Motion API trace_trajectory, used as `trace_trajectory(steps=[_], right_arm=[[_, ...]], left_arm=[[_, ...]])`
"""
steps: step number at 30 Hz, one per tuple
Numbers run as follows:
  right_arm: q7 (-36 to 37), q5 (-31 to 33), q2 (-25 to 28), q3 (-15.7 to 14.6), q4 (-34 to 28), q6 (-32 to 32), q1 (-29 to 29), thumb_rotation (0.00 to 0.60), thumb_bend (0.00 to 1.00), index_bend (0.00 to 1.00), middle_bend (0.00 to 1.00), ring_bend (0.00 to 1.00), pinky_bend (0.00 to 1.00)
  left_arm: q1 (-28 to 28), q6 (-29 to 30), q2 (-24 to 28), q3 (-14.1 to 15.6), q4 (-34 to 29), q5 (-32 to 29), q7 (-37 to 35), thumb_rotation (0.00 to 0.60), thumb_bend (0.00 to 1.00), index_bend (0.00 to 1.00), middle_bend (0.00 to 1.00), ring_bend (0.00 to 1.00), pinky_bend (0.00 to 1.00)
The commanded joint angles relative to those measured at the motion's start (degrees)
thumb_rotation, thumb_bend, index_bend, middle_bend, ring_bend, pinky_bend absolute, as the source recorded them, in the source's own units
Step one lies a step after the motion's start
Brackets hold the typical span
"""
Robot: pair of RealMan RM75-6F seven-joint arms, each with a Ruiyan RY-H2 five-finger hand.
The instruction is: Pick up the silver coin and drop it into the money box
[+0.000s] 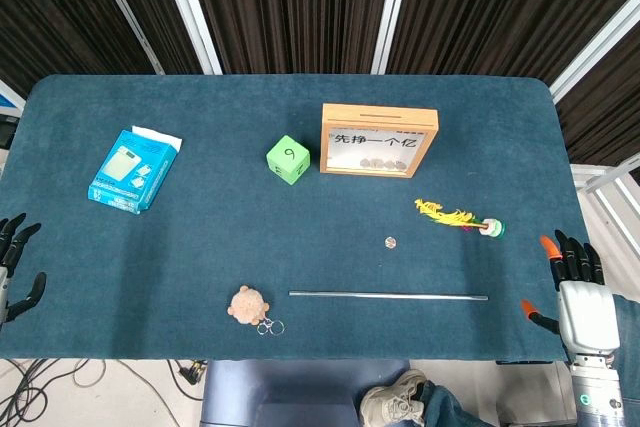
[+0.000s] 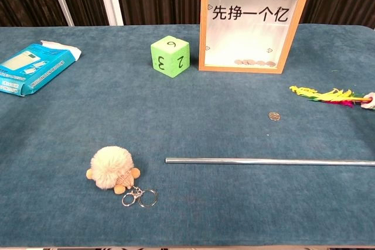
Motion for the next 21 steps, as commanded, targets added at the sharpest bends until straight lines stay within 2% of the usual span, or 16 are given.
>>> trace_trajectory(steps=[1, 21], right_arm=[[0.02, -0.06, 0.01, -0.01, -0.02, 0.0, 0.02, 0.6, 0.23, 0.1, 0.02, 0.0, 0.0], [0.14, -0.04, 0.02, -0.16, -0.09, -0.23, 0.03, 0.6, 0.23, 0.1, 0.02, 0.0, 0.0]], left_arm=[[-0.09, 0.05, -0.01, -0.05, -0.15, 0.01, 0.43, 0.6, 0.43, 0.14, 0.01, 0.0, 0.06], [0.29, 0.88, -0.39, -0.3, -0.24, -0.53, 1.46, 0.6, 0.43, 0.13, 0.01, 0.0, 0.06]])
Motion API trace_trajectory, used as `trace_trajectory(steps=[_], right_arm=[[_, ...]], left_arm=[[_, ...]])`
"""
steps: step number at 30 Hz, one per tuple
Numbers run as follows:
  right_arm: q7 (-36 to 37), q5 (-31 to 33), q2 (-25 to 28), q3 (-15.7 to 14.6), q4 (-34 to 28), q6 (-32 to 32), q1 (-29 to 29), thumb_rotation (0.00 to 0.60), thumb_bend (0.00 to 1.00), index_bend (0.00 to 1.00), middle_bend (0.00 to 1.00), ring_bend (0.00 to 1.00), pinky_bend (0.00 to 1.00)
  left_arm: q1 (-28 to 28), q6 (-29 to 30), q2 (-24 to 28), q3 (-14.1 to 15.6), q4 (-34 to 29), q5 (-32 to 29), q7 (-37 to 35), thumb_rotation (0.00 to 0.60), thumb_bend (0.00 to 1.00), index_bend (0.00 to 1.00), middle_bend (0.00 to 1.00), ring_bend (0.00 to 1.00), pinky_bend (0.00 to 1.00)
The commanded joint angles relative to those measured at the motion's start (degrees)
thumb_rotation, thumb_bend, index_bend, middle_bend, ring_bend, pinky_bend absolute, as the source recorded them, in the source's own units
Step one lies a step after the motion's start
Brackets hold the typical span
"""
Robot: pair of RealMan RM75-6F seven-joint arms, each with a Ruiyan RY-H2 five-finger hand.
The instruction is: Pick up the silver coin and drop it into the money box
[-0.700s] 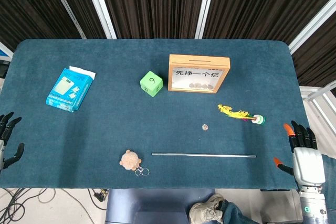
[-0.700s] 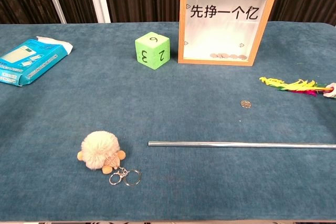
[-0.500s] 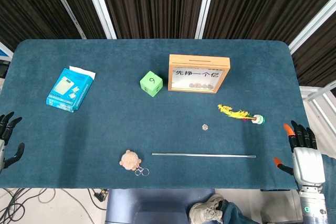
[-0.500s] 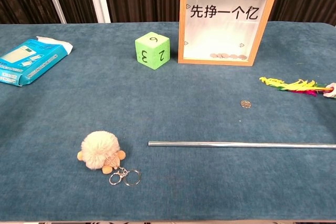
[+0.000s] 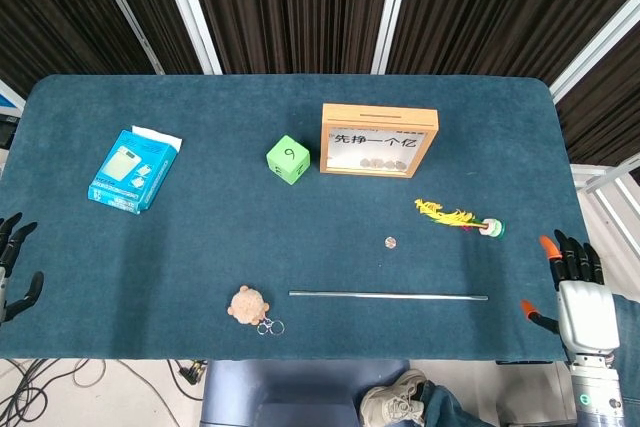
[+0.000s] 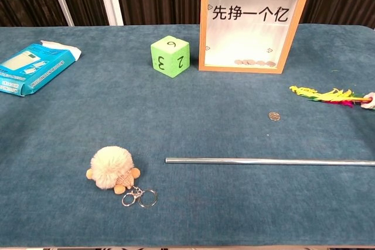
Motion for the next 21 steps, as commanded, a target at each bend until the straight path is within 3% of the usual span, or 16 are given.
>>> trace_trajectory(steps=[1, 12, 21], right_arm=[[0.52, 0.14, -0.04, -0.07, 0.06, -0.35, 0.05, 0.6, 0.23, 0.1, 0.02, 0.0, 0.0], [7.43, -1.11, 0.67, -0.84, -0.52, -4.06, 1.72, 0.6, 0.23, 0.13, 0.02, 0.0, 0.0], [10.32, 0.55, 2.35, 1.42, -1.24, -13.7, 8.14, 0.6, 0.23, 0.17, 0.02, 0.0, 0.0]], left_arm=[[-0.03, -0.05, -0.01, 0.04, 0.04, 0.05, 0.09, 0.6, 0.43, 0.13, 0.01, 0.0, 0.06], [0.01, -0.2, 0.03, -0.11, -0.45, -0.48, -0.42, 0.6, 0.43, 0.13, 0.01, 0.0, 0.05], [0.18, 0.26, -0.39, -0.3, -0.47, -0.65, -0.48, 0.6, 0.43, 0.12, 0.01, 0.0, 0.05]])
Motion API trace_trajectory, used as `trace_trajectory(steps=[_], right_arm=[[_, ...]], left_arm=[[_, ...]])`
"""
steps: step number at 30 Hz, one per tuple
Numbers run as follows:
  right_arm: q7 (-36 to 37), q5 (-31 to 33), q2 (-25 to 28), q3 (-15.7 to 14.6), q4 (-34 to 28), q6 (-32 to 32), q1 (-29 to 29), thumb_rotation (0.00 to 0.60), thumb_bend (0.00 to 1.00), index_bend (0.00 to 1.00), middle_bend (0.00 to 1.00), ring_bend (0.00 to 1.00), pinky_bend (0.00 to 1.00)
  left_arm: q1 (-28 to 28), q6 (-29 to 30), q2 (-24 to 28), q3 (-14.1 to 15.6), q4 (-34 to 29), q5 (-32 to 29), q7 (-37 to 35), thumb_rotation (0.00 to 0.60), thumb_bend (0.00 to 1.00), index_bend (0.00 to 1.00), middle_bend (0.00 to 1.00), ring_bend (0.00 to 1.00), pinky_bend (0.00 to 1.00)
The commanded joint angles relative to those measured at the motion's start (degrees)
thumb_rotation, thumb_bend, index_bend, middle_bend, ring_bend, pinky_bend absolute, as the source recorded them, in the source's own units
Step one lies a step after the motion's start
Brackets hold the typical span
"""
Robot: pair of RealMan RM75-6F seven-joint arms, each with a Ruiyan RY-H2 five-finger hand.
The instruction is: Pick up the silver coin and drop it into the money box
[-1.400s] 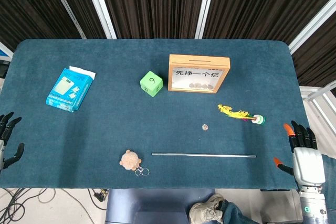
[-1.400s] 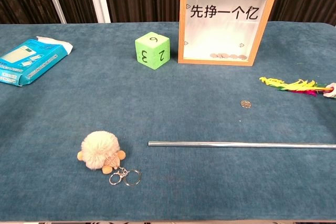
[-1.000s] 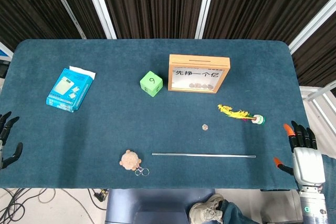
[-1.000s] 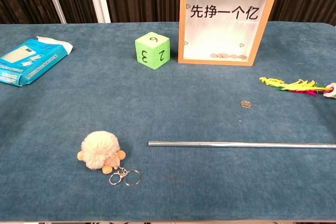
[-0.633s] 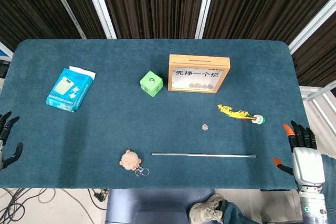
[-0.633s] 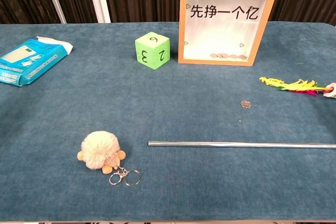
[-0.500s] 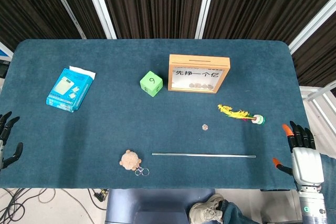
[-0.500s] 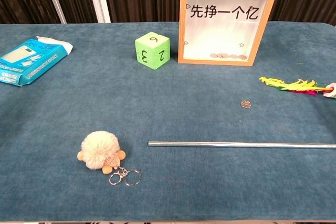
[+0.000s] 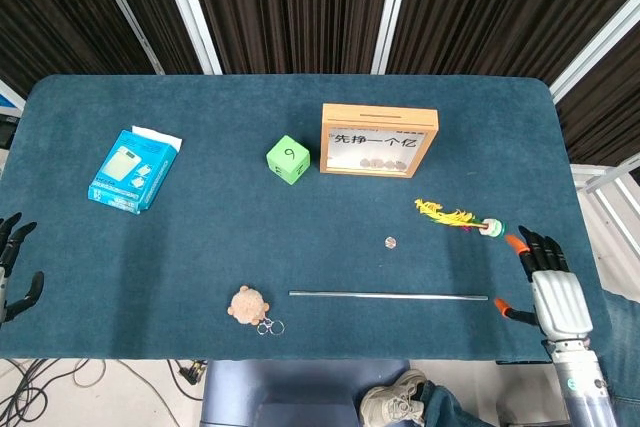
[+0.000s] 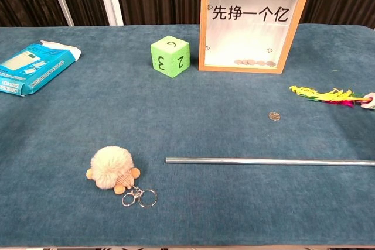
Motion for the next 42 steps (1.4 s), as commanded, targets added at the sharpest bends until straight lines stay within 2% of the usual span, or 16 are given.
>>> trace_trajectory(steps=[1, 7, 17, 26, 42], right_arm=[[1.48, 1.52, 0.2, 1.71, -0.36, -4.31, 3.39, 0.6, 0.23, 0.18, 0.02, 0.0, 0.0], [1.56, 5.18, -2.1, 4.74, 1.69, -12.35, 9.63, 0.6, 0.23, 0.24, 0.02, 0.0, 0.0], [-3.23, 11.32, -10.55, 7.86, 10.07, -18.22, 16.33, 0.6, 0.27, 0.3, 0.02, 0.0, 0.0], [-5.54, 14.29, -17.15, 7.49, 16.26, -19.53, 18.65, 0.6, 0.33, 0.37, 0.02, 0.0, 0.0], [-5.78, 13.46, -23.26, 6.17, 19.98, -18.17, 19.98, 0.6, 0.36, 0.41, 0.02, 0.0, 0.0]], left_arm=[[0.04, 0.04, -0.08, -0.07, -0.05, -0.13, -0.11, 0.6, 0.43, 0.12, 0.01, 0.0, 0.05], [-0.05, -0.49, 0.13, -0.01, -0.37, -0.4, -0.55, 0.6, 0.43, 0.12, 0.01, 0.0, 0.05], [-0.12, -1.18, 0.5, 0.12, -0.64, -0.76, -1.05, 0.6, 0.43, 0.12, 0.01, 0.0, 0.05], [-0.18, -1.58, 0.75, 0.11, -0.87, -1.06, -1.43, 0.6, 0.43, 0.12, 0.01, 0.0, 0.05], [-0.16, -1.86, 0.78, -0.06, -1.31, -1.74, -1.39, 0.6, 0.43, 0.12, 0.01, 0.0, 0.05]])
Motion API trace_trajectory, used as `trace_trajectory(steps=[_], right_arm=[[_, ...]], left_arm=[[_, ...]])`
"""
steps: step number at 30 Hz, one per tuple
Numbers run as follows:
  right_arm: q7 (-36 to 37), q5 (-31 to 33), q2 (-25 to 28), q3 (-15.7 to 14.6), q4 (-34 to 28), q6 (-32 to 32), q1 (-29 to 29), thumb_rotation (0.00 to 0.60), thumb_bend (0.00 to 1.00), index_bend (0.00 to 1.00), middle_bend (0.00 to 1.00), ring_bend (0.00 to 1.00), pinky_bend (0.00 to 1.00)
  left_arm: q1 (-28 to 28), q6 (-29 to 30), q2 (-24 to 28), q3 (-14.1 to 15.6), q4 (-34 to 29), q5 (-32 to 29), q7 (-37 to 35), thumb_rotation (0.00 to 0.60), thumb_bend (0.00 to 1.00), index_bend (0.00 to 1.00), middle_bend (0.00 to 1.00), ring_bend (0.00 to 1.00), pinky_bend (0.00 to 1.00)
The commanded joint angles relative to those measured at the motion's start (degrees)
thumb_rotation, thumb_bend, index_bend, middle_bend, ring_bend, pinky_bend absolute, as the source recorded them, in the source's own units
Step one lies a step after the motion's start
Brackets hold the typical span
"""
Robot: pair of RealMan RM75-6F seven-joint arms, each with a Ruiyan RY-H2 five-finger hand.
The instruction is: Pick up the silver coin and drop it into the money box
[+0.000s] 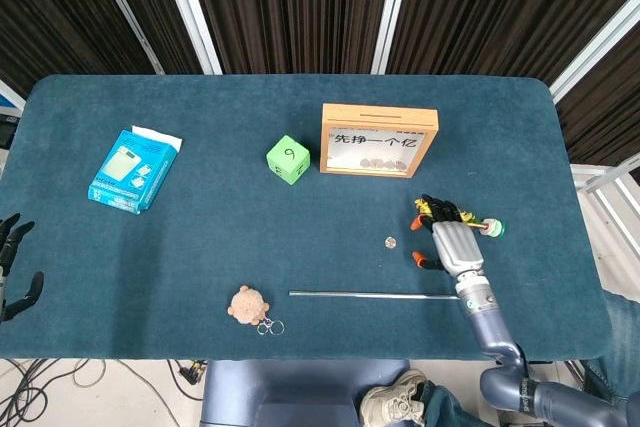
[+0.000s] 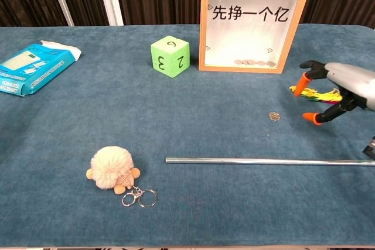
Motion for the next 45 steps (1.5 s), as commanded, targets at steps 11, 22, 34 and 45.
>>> trace_trajectory(steps=[11, 22, 34, 45], right_arm=[[-1.55, -1.05, -5.1, -0.8, 4.68, 0.14, 2.19, 0.6, 0.36, 0.41, 0.02, 0.0, 0.0], [-2.15, -1.4, -7.12, -1.4, 6.55, 0.68, 2.5, 0.6, 0.37, 0.42, 0.02, 0.0, 0.0], [-2.28, -0.81, -8.01, -1.48, 8.21, -0.18, 2.95, 0.6, 0.4, 0.43, 0.02, 0.0, 0.0], [-2.47, -0.57, -8.4, -1.38, 8.62, -0.25, 3.18, 0.6, 0.4, 0.43, 0.02, 0.0, 0.0]], left_arm=[[0.04, -0.24, 0.1, -0.18, -0.46, -0.63, -0.05, 0.6, 0.43, 0.14, 0.01, 0.0, 0.05], [0.1, -0.43, 0.18, -0.3, -0.82, -1.15, 0.06, 0.6, 0.43, 0.14, 0.01, 0.0, 0.05], [0.09, -0.7, 0.26, -0.38, -1.1, -1.56, 0.24, 0.6, 0.43, 0.15, 0.01, 0.0, 0.05], [0.08, -0.84, 0.32, -0.41, -1.18, -1.7, 0.29, 0.6, 0.43, 0.15, 0.01, 0.0, 0.05]])
